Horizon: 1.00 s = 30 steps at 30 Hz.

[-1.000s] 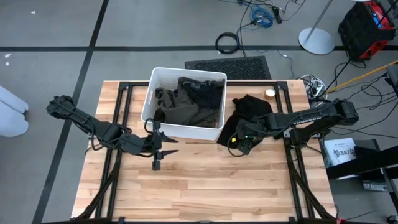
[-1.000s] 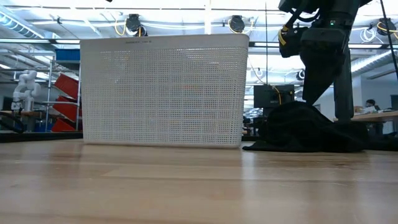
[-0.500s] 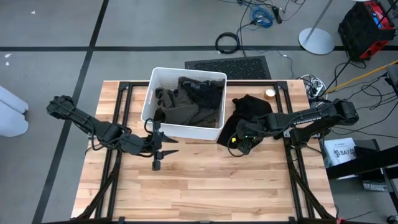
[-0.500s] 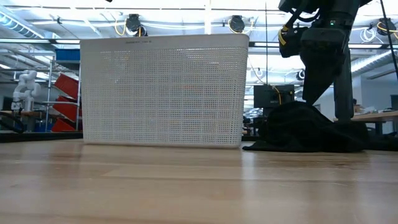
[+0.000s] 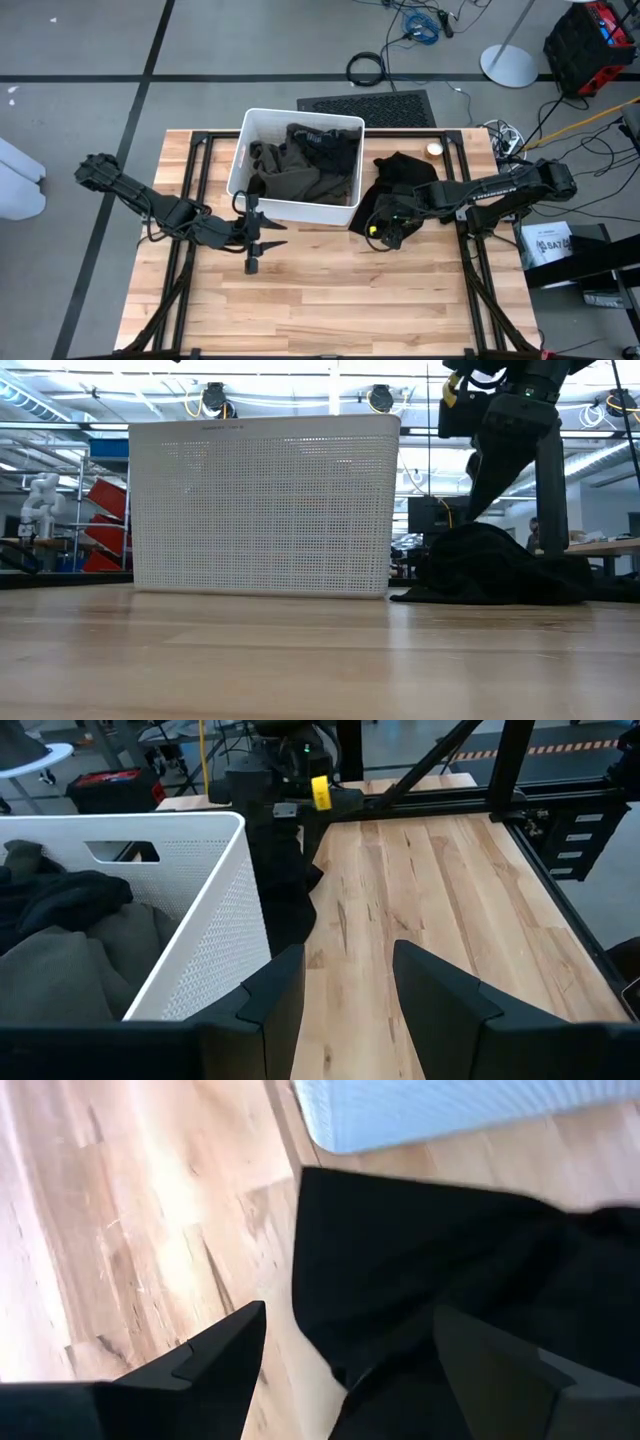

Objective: Sort clothes
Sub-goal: Put the black shirt into the white laundry bin

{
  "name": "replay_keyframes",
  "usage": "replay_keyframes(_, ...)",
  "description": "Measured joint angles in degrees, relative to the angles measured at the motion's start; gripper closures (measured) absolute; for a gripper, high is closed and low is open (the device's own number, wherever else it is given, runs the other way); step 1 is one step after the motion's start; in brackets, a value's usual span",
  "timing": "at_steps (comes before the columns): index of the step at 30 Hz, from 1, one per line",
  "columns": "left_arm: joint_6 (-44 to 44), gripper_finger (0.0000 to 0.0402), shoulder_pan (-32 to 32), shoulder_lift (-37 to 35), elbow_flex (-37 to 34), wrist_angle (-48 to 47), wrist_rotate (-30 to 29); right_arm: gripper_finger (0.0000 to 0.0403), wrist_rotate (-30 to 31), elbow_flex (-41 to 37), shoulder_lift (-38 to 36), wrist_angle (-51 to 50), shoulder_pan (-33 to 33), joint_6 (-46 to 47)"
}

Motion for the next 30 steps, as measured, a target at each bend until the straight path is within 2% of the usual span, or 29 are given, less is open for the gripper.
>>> replay_keyframes(2,0.8,0.0238,0.0,0.0,0.0,0.0,0.0,0.0126,-0.1,0.0,0.0,1.4,-0.2,-1.7)
replay_keyframes(8,1.3,0.0238,0.0,0.0,0.0,0.0,0.0,0.0126,-1.6,0.0,0.0,6.3,-0.1,4.0)
replay_keyframes(14,1.3,0.0238,0.0,0.0,0.0,-0.2,0.0,0.0126,-1.0,0.3,-0.2,2.8,-0.9,-2.1)
replay_keyframes(19,1.3,0.0238,0.0,0.0,0.0,-0.7,0.0,0.0126,-0.1,3.6,-0.3,0.9,-1.8,-4.1)
replay_keyframes(25,1.3,0.0238,0.6,0.0,0.0,-1.1,-0.2,0.0126,12.8,10.1,-0.3,-13.1,-3.7,-8.6)
replay_keyframes(30,1.3,0.0238,1.1,0.0,0.0,-1.3,-0.4,0.0126,13.1,9.0,-0.4,-15.0,-9.6,-10.6)
